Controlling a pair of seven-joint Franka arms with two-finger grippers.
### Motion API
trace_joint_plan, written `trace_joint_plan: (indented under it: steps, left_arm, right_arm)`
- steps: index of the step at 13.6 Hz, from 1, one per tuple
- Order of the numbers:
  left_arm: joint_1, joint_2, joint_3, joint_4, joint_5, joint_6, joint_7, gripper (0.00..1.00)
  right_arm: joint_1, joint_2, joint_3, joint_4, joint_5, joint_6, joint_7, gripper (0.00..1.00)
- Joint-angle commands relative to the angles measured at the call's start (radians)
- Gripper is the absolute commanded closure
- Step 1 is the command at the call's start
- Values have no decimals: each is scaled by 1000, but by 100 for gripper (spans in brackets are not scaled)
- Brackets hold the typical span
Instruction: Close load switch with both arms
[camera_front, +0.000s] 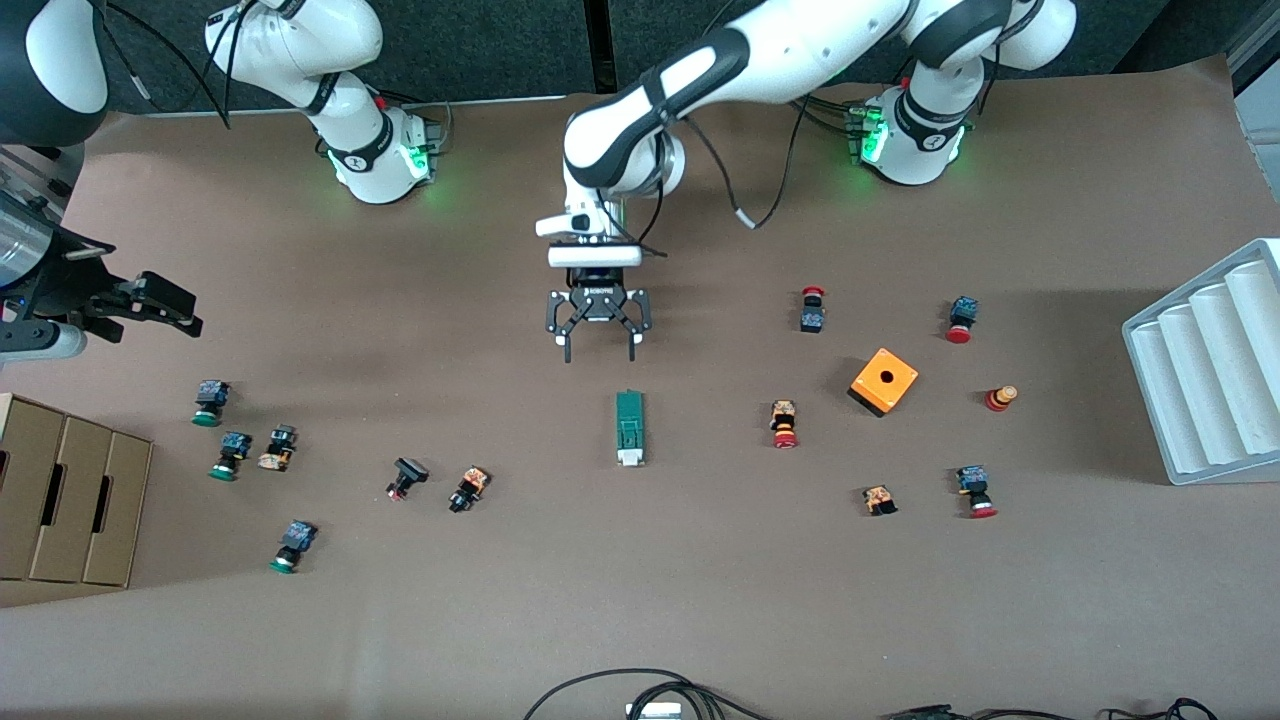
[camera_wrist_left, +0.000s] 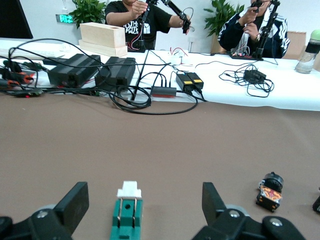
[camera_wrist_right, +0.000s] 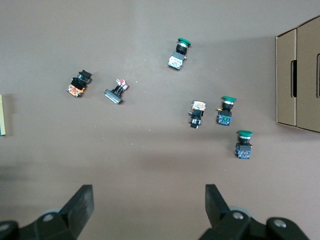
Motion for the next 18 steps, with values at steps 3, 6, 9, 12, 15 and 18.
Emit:
trace_joint_plan:
  steps: [3, 6, 9, 12, 15, 18]
  left_arm:
    - [43, -168, -9, -15, -220, 73, 239, 0]
    - [73, -231, -16, 32, -393, 79, 431, 0]
    - [87, -272, -13, 109, -572, 96, 626, 0]
    - [107, -306, -13, 140, -669, 96, 727, 0]
    - [138, -366, -6, 143, -818, 96, 913, 0]
    - [170, -416, -3, 144, -950, 93, 1074, 0]
  right_arm:
    - [-1, -1, 1, 12, -71, -5, -13, 1]
    - [5, 5, 5, 15, -77, 4, -4, 1]
    - [5, 8, 5, 25, -77, 4, -15, 1]
    - [5, 8, 7, 26, -73, 4, -15, 1]
    - [5, 8, 7, 26, -65, 4, -16, 1]
    - [5, 10, 7, 26, -65, 7, -16, 1]
